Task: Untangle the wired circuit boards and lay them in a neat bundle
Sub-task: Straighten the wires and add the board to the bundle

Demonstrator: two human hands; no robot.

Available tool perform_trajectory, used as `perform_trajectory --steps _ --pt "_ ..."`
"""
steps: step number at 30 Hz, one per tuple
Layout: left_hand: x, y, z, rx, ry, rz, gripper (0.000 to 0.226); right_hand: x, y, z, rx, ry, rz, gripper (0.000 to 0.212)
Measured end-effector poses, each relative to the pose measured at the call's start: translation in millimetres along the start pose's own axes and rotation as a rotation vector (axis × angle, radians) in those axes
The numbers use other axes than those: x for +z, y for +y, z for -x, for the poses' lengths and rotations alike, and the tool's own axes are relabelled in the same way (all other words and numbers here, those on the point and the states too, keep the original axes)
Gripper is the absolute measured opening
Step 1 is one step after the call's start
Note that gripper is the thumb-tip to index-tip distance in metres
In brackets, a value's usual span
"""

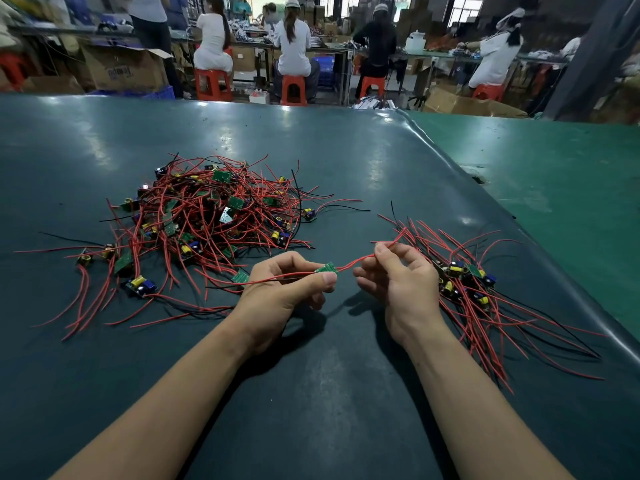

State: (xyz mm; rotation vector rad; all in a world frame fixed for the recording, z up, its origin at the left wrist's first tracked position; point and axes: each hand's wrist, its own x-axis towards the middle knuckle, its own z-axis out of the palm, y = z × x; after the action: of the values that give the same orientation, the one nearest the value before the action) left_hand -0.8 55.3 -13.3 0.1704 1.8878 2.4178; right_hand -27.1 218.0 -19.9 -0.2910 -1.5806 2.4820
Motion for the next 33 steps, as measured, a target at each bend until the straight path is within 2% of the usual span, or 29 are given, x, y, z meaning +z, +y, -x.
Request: perform_trajectory --steps 2,6,10,15,23,27,33 --pt "-0.8 0.0 -0.2 -0.009 -0.007 0.003 0.018 -1.0 0.6 -0.6 -0.025 -0.013 0.025 0.010" --pt "0.4 0.3 0.1 -0.023 -0.017 -0.010 0.019 -5.8 -0.1 -4.3 -0.228 0.118 0.077 0.016" --pt "1.3 0.9 1.0 -0.034 -0.025 -0.028 0.018 -8.4 -0.6 -5.1 -0.246 0.137 0.000 0.011" --pt "0.4 1.5 1.0 -0.026 -0.024 -0.008 0.017 -8.4 0.0 -6.6 -0.337 0.186 0.152 0.011" --pt "-0.2 1.6 0.7 -0.031 -0.033 -0.006 0.015 -8.0 -4.1 -6.7 -0.228 0.218 -0.020 0.015" --pt "0.8 1.7 0.9 -0.028 -0.039 -0.018 0.015 -8.6 -5.7 -6.1 -0.240 0.238 -0.021 0.012" --pt "0.9 1.2 1.2 -0.028 -0.031 -0.015 0.014 -10.5 -5.7 -8.0 -0.215 0.238 -0.017 0.025"
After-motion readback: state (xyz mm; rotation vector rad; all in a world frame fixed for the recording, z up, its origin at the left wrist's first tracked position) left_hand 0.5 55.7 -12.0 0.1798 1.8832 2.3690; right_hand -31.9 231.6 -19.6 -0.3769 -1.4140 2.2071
